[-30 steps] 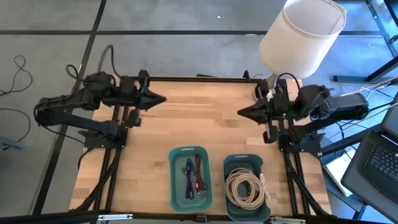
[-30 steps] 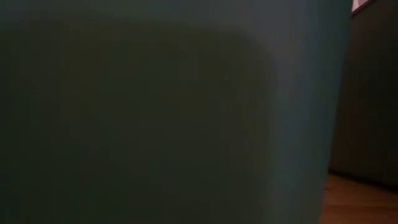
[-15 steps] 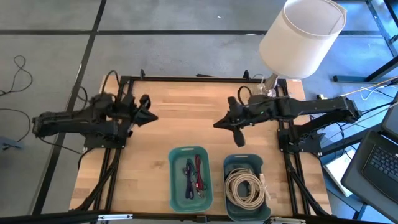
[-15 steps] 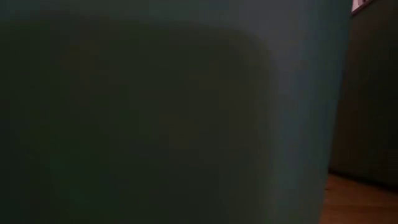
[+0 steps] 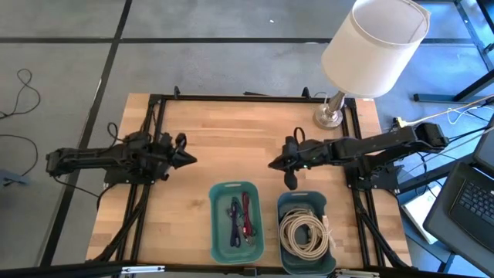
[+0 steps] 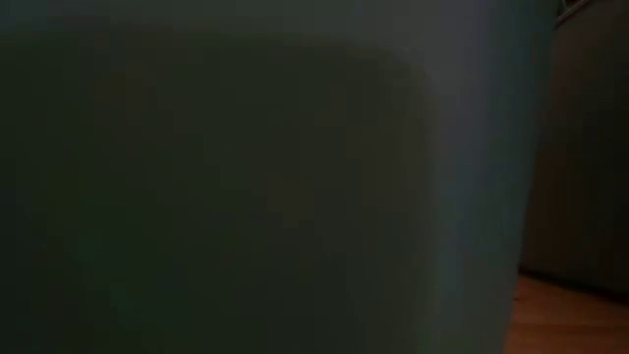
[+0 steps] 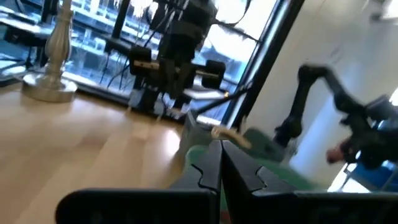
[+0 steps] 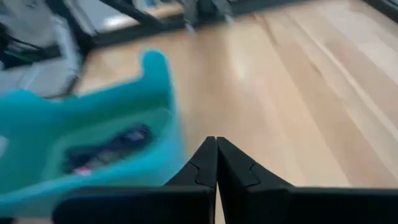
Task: Pick and place USB-C Cables
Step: Return to Home Position
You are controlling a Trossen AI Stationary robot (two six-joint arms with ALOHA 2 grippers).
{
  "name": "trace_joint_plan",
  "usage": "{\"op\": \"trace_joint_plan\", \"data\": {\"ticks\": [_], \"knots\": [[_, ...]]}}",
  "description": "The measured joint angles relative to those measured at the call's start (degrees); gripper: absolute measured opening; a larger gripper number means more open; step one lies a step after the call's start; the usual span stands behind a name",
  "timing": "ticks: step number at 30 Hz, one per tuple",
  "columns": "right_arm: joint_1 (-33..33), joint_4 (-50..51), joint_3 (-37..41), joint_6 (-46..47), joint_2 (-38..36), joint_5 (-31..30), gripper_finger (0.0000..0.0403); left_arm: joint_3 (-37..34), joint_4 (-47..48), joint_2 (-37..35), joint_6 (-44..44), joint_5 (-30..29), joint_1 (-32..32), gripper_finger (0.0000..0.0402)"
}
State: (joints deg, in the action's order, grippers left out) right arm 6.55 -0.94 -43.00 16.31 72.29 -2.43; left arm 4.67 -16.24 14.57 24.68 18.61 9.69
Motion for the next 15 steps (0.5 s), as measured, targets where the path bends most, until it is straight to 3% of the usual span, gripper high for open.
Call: {"op": "trace_joint_plan", "data": {"ticks": [4,8,11,15], "knots": [[-0.04,-0.57,3.27,-0.01,0.0,-4.09,0.0017,-0.66,4.21,0.0,-0.92,-1.08,0.0,0.0003],[0.0,-0.64,3.96,1.75,0.0,-3.31,0.0029,-0.66,9.15,0.04,6.76,-1.07,0.0,0.0003],[0.06,-1.36,3.96,-2.38,-0.04,-2.26,0.0028,-0.66,13.6,0.04,9.86,-2.15,-0.07,0.0002],[1.53,5.35,3.96,-6.11,-1.26,1.63,0.0008,-0.66,14.59,0.04,3.45,-3.26,-0.33,0.0002]]}}
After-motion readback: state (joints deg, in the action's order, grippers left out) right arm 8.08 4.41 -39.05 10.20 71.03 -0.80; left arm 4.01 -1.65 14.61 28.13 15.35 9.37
